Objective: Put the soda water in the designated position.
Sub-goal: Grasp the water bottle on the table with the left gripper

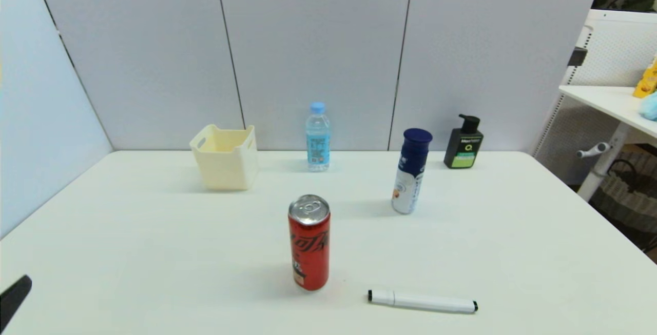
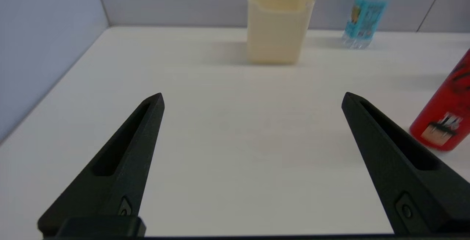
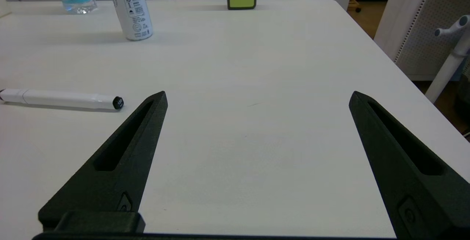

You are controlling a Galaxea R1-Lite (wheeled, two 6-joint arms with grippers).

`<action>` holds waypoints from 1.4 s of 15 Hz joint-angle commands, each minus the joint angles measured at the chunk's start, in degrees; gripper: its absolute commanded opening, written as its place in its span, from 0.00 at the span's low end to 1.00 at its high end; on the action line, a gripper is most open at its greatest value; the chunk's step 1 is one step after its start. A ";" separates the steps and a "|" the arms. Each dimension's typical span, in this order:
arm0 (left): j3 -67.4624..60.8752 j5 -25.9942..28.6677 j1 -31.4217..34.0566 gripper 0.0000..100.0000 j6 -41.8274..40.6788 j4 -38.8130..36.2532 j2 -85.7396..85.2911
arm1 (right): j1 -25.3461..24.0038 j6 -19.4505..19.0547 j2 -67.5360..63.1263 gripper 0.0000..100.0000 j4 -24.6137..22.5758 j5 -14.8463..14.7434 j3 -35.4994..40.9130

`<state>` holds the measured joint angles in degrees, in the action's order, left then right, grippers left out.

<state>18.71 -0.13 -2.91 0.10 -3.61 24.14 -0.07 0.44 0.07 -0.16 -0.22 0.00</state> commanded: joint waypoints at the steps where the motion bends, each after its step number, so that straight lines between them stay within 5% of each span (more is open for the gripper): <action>1: 23.91 0.13 -6.05 1.00 -1.68 -0.43 25.87 | -0.01 0.00 -0.07 1.00 -0.02 -0.04 0.00; 11: 61.44 -0.04 -20.20 1.00 -0.89 -5.44 65.16 | -0.01 0.00 -0.07 1.00 -0.02 -0.04 0.00; 19: 77.88 -0.66 -25.91 1.00 5.97 -8.87 89.68 | -0.01 0.00 -0.07 1.00 -0.02 0.04 0.00; 21: 79.02 -4.70 -27.41 1.00 8.87 -9.14 93.11 | -0.01 0.00 -0.07 1.00 -0.02 0.04 0.00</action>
<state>95.15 -1.37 -28.16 6.00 -12.31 109.86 -0.07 0.44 0.07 -0.16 -0.22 0.00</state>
